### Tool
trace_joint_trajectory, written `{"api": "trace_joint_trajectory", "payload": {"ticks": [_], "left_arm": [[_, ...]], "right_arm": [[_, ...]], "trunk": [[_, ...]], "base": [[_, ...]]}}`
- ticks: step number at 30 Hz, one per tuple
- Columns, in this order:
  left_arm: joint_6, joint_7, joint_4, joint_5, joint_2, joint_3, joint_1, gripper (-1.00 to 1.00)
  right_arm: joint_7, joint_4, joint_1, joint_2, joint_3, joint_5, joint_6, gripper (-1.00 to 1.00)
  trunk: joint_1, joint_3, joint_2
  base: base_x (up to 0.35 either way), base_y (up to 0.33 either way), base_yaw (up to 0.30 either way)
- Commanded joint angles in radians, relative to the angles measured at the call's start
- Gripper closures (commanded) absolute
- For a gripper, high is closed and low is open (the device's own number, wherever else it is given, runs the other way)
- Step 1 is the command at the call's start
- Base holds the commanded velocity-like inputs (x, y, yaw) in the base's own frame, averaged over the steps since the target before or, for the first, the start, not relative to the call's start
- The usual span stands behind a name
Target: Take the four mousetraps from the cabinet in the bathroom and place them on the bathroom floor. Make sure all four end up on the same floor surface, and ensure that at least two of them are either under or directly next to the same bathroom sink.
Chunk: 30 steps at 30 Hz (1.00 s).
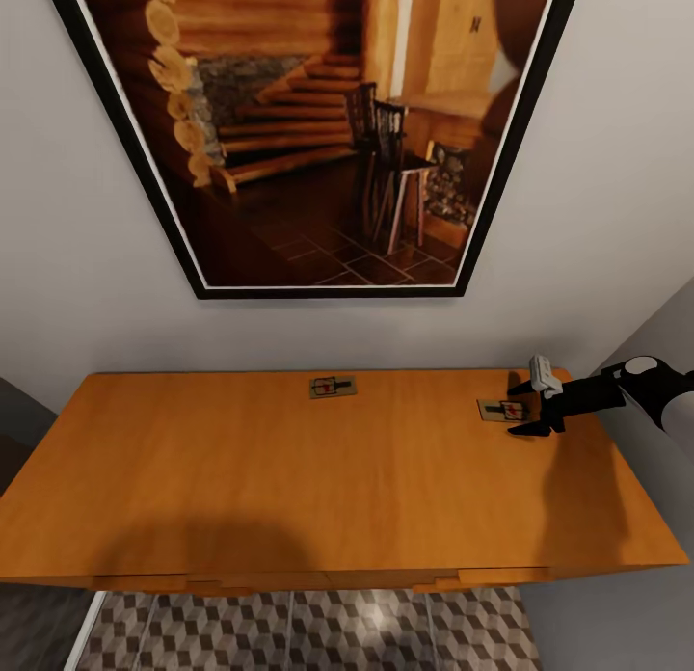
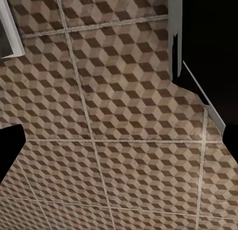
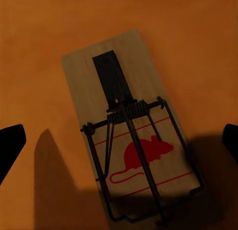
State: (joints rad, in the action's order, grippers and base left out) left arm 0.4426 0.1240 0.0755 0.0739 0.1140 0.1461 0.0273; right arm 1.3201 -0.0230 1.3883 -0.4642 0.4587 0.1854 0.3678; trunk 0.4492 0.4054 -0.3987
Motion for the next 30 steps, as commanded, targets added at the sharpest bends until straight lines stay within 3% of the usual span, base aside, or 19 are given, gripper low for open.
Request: {"api": "trace_joint_trajectory", "payload": {"ticks": [1, 4, 5, 30], "left_arm": [[0.007, 0.001, 0.004, 0.007, 0.0, 0.009, 0.002, -1.0], [0.007, 0.002, 0.004, 0.007, 0.0, 0.009, 0.002, -1.0], [0.007, 0.002, 0.004, 0.007, 0.0, 0.009, 0.002, -1.0], [0.007, 0.001, 0.004, 0.007, -0.001, 0.009, 0.002, -1.0]], "right_arm": [[-0.001, 0.0, 0.0, -0.001, 0.012, 0.013, 0.006, -1.0], [-0.001, 0.0, 0.0, -0.001, 0.012, 0.013, 0.006, -1.0], [-0.001, 0.0, 0.0, -0.001, 0.012, 0.013, 0.006, 1.0], [0.0, 0.0, 0.0, 0.0, 0.012, 0.013, 0.005, 1.0]], "trunk": [[0.001, 0.002, -0.001], [0.001, 0.002, -0.001], [0.001, 0.002, -0.001], [0.001, 0.002, -0.001]], "base": [[0.0, 0.0, 0.0], [0.0, 0.0, 0.0], [0.0, 0.0, 0.0], [0.0, 0.0, 0.0]]}}
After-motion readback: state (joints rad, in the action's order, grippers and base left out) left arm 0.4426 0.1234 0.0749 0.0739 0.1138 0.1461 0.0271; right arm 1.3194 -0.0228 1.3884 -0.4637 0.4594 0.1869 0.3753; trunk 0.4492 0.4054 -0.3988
